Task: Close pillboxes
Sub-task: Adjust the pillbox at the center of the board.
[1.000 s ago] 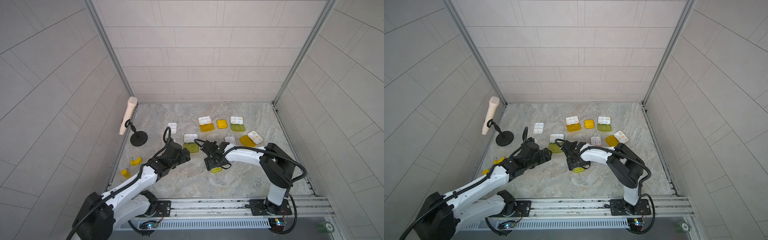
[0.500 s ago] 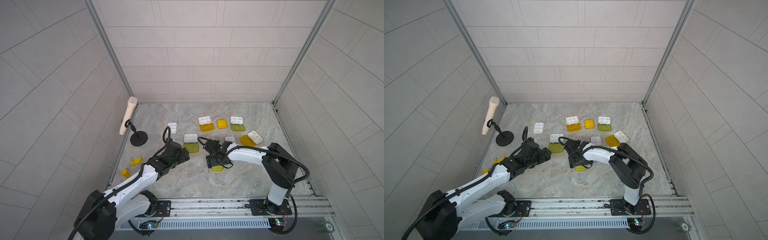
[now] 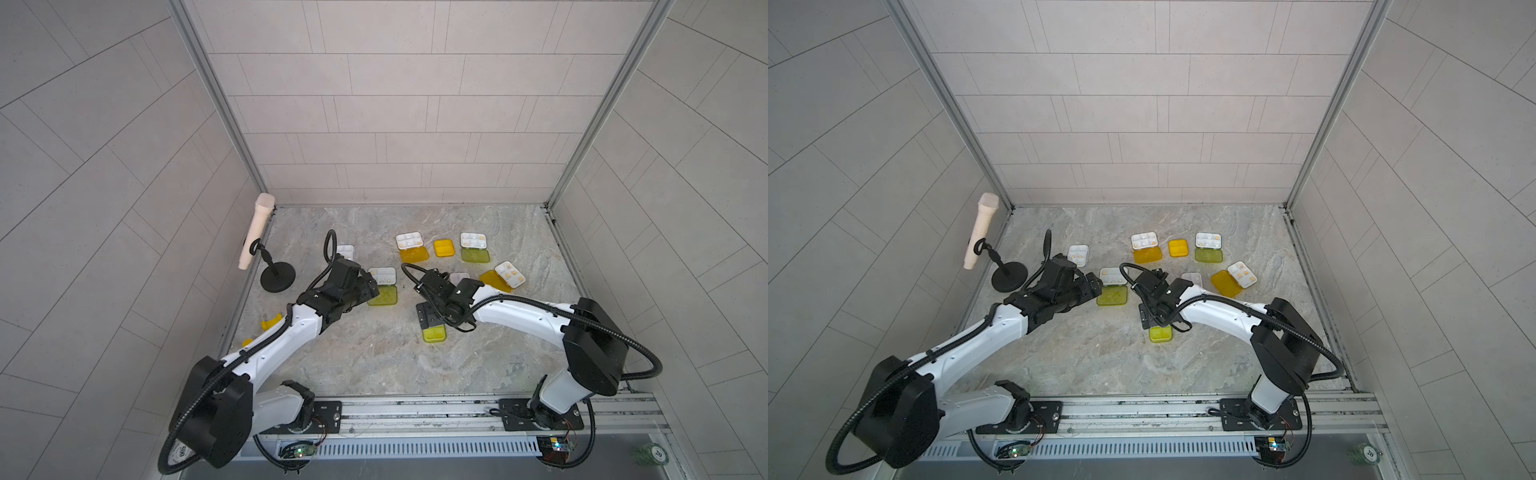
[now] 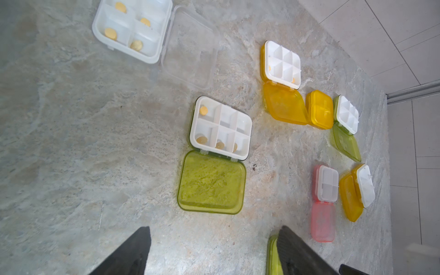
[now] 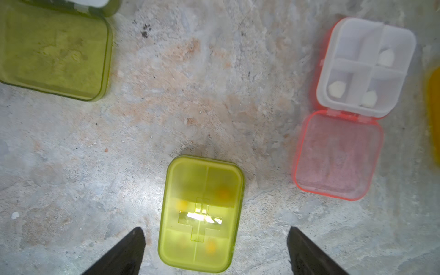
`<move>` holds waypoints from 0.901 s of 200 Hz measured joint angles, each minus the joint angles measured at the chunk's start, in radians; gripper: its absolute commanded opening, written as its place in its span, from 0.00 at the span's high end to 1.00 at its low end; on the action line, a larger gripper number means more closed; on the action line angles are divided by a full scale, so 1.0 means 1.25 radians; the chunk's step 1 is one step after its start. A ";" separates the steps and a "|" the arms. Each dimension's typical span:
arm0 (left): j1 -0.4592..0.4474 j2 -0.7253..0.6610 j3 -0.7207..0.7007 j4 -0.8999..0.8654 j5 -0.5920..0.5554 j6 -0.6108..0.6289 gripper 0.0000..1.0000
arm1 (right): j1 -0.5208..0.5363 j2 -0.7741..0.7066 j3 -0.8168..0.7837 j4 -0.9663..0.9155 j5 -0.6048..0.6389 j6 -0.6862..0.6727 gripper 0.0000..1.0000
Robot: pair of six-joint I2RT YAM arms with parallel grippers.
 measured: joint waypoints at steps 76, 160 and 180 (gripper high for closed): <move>0.054 0.256 0.233 0.010 0.042 0.065 0.12 | -0.001 -0.011 -0.005 0.006 0.028 -0.037 0.04; 0.086 0.556 0.543 -0.084 0.167 0.186 0.17 | -0.032 -0.064 -0.037 0.024 0.031 -0.065 0.02; 0.086 0.584 0.566 -0.108 0.186 0.207 0.17 | -0.038 -0.070 -0.052 0.030 0.031 -0.067 0.02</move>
